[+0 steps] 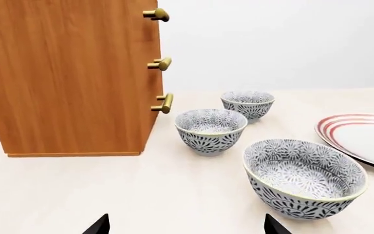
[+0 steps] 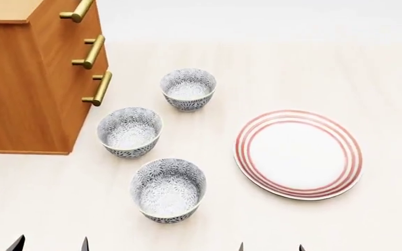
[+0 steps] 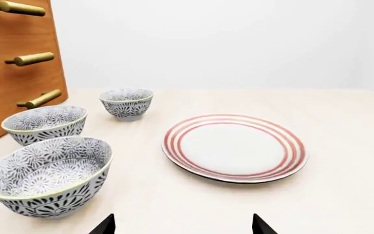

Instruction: Open the top drawer of the cabinet.

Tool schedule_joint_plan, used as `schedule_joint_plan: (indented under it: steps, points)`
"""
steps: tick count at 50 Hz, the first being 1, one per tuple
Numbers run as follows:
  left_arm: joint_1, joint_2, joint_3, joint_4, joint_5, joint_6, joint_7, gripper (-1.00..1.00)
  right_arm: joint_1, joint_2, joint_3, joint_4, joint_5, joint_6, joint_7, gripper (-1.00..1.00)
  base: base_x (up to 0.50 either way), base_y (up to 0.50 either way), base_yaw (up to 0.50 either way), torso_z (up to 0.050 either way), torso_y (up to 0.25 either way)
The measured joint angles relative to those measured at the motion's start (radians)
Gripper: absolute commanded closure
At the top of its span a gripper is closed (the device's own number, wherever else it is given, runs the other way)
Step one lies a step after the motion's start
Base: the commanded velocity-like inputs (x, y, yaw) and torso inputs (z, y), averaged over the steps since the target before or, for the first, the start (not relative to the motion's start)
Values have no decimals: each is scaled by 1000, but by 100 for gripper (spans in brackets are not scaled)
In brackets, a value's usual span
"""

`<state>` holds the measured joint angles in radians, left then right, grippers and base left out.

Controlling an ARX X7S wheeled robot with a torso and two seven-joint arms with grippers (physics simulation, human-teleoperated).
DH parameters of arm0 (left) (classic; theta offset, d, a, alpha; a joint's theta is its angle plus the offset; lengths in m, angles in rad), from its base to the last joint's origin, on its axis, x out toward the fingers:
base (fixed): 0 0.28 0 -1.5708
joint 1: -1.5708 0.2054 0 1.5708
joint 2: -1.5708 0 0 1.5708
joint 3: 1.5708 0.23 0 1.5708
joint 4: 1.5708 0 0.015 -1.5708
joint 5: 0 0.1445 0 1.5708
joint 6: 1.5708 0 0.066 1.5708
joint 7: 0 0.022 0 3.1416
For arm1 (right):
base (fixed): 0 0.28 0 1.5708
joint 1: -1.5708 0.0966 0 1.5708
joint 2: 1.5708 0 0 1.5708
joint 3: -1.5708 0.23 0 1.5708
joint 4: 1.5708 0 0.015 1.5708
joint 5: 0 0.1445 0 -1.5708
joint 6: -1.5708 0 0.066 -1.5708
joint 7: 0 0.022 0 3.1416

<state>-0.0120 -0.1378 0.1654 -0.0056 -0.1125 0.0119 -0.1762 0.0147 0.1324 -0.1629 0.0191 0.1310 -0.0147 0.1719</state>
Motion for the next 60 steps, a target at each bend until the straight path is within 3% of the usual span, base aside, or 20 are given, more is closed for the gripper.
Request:
schedule_joint_plan:
  steps: [12,55,60]
  points:
    - [-1,-6,8,0,-12,5,-6,-100,2,10,-11,1,6,0,8,-100,448,-220,0,0,0]
    - [-6,-28,34,-1,-37,10,-31,-100,8,37,-51,-1,16,-4,28,-100,488,0,0,0,0]
    - [-60,12,-17,171,-23,-179,8,-100,63,58,-56,-169,57,175,64,-100,0,0,0,0,0]
